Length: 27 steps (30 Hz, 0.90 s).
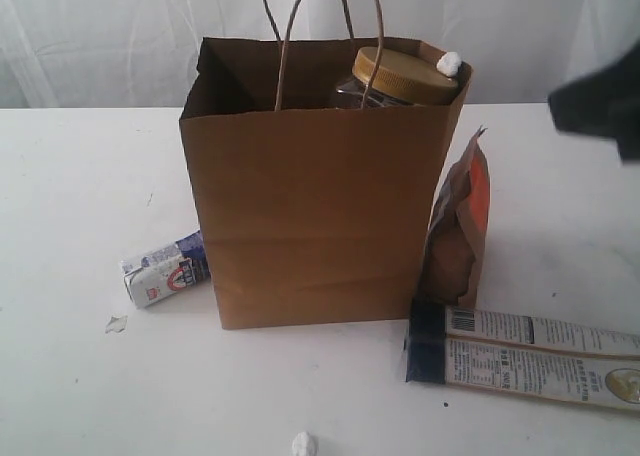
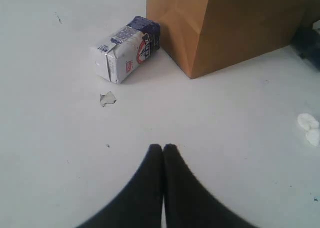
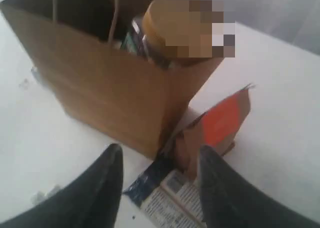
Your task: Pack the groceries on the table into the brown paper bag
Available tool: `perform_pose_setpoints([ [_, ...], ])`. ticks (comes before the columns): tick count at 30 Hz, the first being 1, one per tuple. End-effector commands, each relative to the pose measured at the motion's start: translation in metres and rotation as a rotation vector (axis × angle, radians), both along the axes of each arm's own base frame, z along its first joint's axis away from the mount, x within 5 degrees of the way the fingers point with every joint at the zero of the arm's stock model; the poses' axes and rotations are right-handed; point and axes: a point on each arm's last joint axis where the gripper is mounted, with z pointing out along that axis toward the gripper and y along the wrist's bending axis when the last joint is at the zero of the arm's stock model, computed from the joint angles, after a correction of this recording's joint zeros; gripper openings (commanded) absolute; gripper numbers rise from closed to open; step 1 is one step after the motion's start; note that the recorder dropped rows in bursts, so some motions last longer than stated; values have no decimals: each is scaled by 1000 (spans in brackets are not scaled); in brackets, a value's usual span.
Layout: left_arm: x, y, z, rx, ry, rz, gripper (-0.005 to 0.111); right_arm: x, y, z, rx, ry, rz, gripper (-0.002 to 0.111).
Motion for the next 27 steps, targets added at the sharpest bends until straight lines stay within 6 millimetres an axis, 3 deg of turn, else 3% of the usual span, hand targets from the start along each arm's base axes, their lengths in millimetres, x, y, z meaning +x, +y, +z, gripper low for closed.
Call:
perform_pose_setpoints([
  [1,0,0,-1,-4,2,-3,0,-4,14,-41,-55,112,144,42],
  [5,0,0,-1,-4,2,-3,0,-3,35,-70,-40,218,286,42],
  [15,0,0,-1,-4,2,-3,0,16,85,-134,-67,381,401,42],
  [20,0,0,-1,-4,2,-3,0,26,108,-163,-89,449,393,42],
  [27,0,0,-1,-4,2,-3,0,42,123,-198,-30,595,258,42],
])
